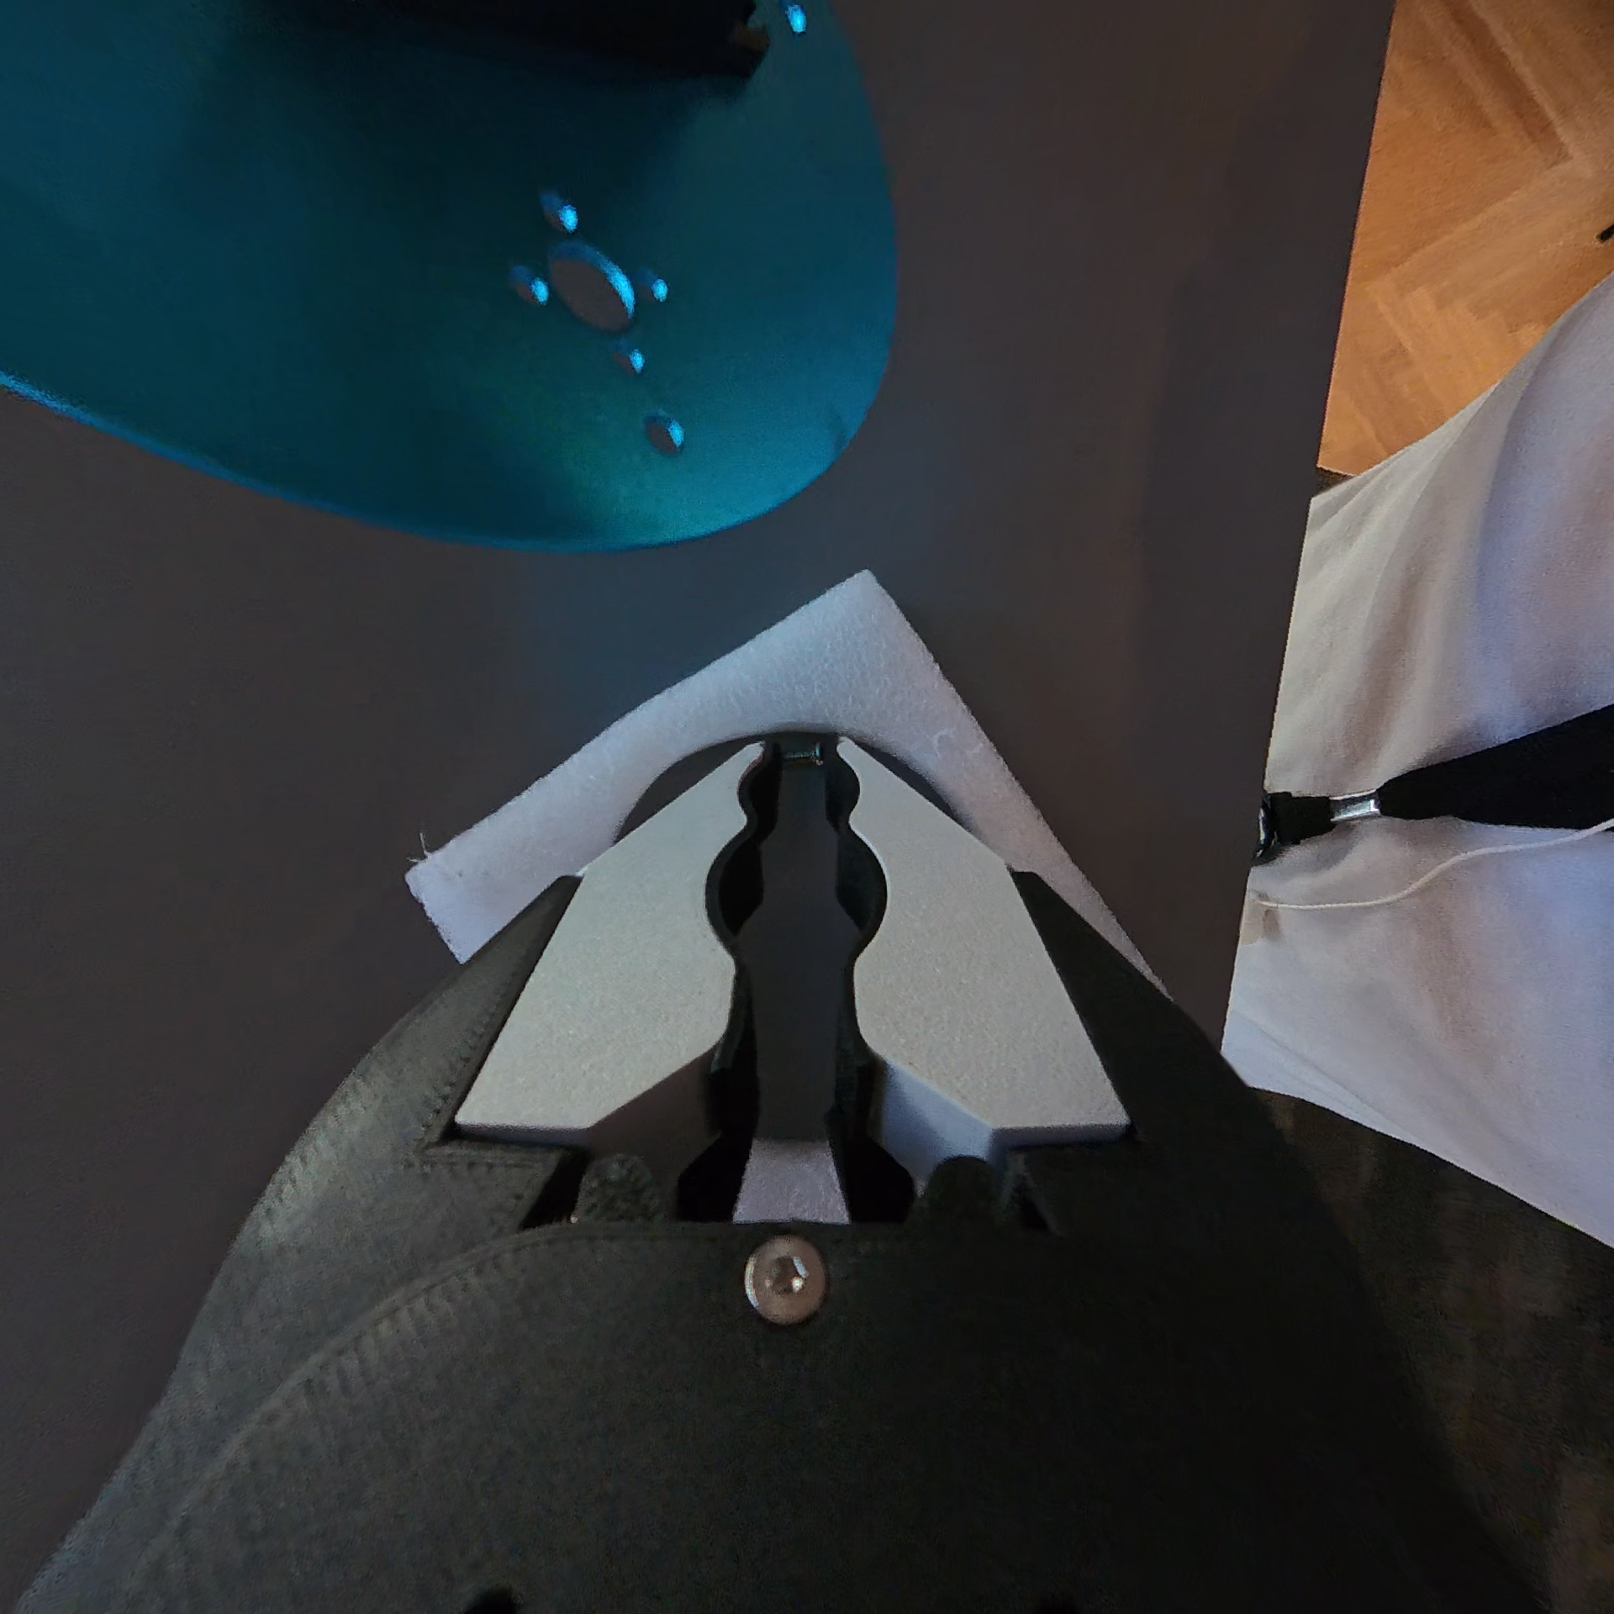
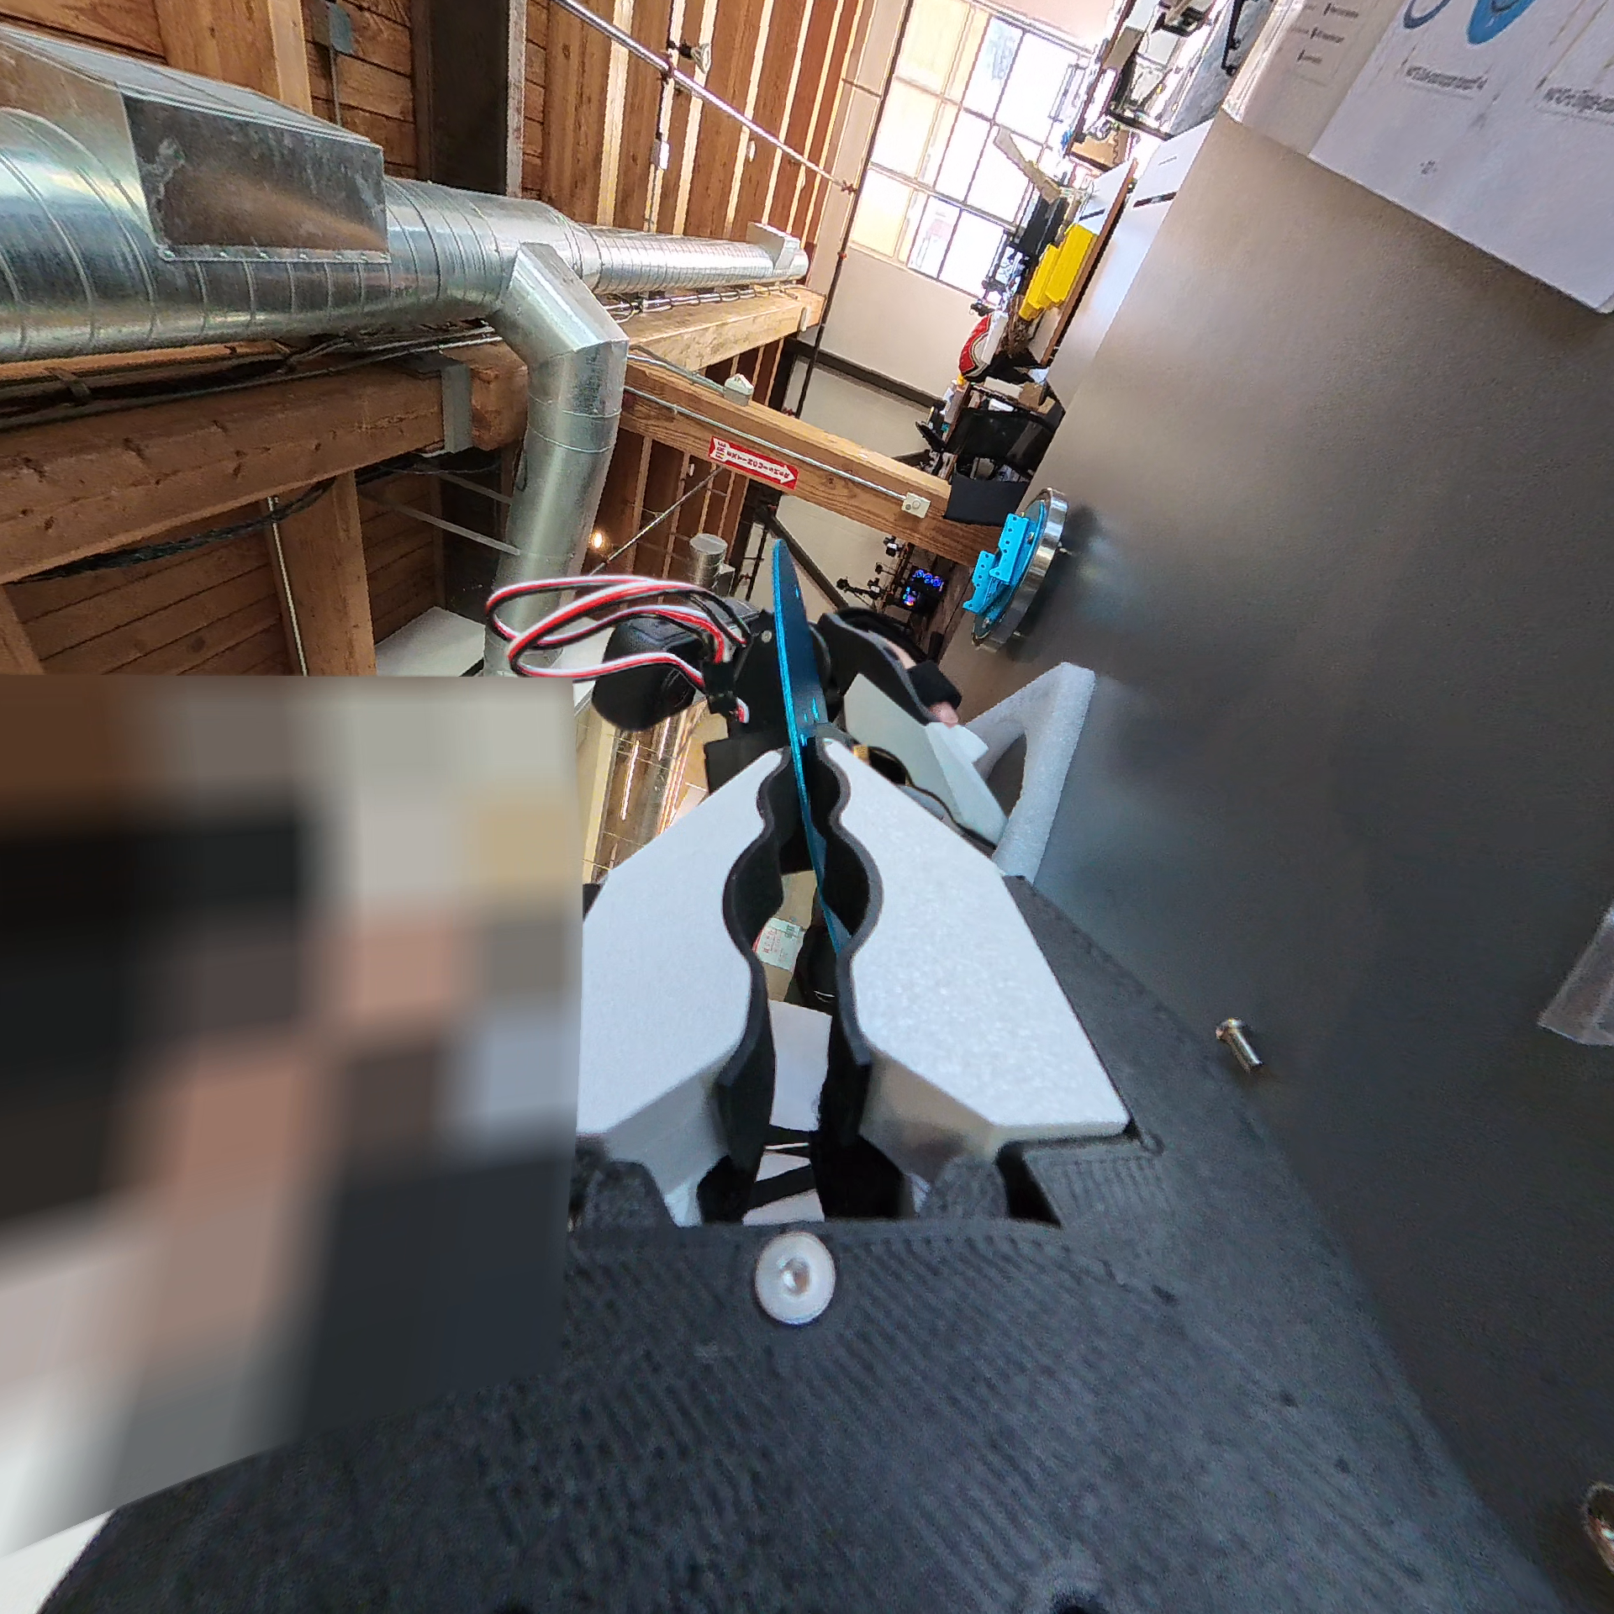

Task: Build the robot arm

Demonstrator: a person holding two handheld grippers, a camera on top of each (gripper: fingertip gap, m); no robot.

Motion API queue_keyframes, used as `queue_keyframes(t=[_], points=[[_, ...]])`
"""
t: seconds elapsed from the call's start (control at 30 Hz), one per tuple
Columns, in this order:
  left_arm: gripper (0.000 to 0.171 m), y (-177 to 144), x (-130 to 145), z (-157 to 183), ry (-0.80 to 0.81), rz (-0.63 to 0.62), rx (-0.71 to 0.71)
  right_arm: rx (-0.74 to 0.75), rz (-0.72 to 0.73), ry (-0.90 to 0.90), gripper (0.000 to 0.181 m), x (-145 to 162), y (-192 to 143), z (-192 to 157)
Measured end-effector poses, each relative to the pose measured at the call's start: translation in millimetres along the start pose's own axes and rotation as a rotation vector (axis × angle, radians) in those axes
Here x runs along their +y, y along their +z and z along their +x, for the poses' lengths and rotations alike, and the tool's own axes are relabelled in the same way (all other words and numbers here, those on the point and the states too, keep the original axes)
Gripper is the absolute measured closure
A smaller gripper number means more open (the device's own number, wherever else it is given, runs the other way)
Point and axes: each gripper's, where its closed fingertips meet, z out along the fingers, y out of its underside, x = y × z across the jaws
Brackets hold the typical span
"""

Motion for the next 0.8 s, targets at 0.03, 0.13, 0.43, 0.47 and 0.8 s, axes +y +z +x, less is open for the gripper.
queue_keyframes(t=[0.03, 0.13, 0.43, 0.47, 0.8], points=[[0.162, 0, 0, 1, 0.016, 0.001, -0.006, 0.0, 0.0, 0.0, 0.181, 0, 0, 0], [0.162, -2, 2, -1, 0.075, -0.018, -0.078, 0.001, 0.002, -0.001, 0.181, 0, -1, 0], [0.163, -33, 7, -31, 0.646, -0.151, -0.676, 0.016, 0.013, -0.014, 0.181, -3, -4, 2], [0.163, -32, 7, -29, 0.696, -0.165, -0.692, 0.017, 0.013, -0.015, 0.181, -3, -5, 2], [0.165, -18, 21, -17, 0.945, -0.301, -0.625, 0.03, 0.016, -0.022, 0.181, 0, -6, 4]])
